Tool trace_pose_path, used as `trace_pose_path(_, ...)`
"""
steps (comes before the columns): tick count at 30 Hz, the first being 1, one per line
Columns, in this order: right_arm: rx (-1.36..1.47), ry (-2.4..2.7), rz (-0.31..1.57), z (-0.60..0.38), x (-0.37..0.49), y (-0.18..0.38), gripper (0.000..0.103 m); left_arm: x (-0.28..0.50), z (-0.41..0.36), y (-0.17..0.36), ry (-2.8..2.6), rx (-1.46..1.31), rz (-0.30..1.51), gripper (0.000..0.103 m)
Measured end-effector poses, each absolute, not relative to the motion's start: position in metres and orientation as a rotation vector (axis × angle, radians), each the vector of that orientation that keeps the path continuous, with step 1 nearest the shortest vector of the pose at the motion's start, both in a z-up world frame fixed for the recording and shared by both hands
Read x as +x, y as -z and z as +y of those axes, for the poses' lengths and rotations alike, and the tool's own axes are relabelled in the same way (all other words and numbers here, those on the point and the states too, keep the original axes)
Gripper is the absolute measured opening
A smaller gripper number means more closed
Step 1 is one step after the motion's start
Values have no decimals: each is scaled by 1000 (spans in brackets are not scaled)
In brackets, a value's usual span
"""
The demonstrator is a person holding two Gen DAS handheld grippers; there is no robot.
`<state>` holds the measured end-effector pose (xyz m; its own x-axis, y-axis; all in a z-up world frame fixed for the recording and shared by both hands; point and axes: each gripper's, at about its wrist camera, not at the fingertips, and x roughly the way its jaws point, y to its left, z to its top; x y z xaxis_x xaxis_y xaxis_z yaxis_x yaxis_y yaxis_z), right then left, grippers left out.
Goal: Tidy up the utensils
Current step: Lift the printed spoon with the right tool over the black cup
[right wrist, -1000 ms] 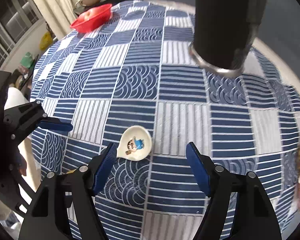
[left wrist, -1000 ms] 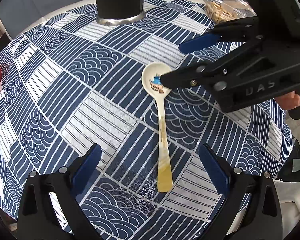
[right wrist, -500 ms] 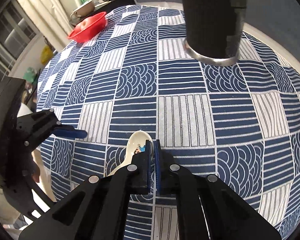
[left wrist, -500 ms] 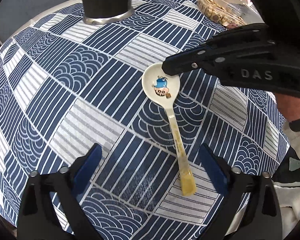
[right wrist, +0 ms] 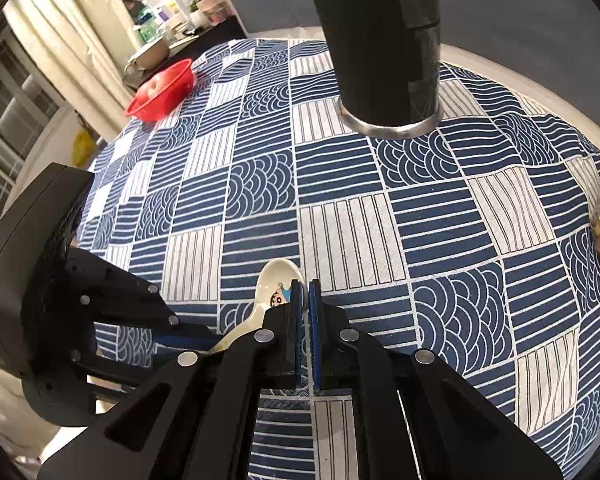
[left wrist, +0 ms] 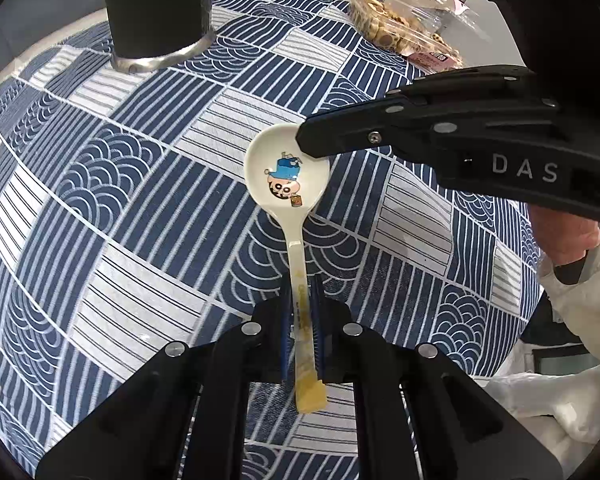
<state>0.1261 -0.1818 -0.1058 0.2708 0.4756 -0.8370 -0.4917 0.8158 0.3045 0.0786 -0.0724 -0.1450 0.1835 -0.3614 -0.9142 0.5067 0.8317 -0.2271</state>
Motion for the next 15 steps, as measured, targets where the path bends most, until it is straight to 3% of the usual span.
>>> trace_pose_path(15, 46, -586, 990, -188, 119, 50, 4, 83, -72, 88, 669, 310, 1158, 9)
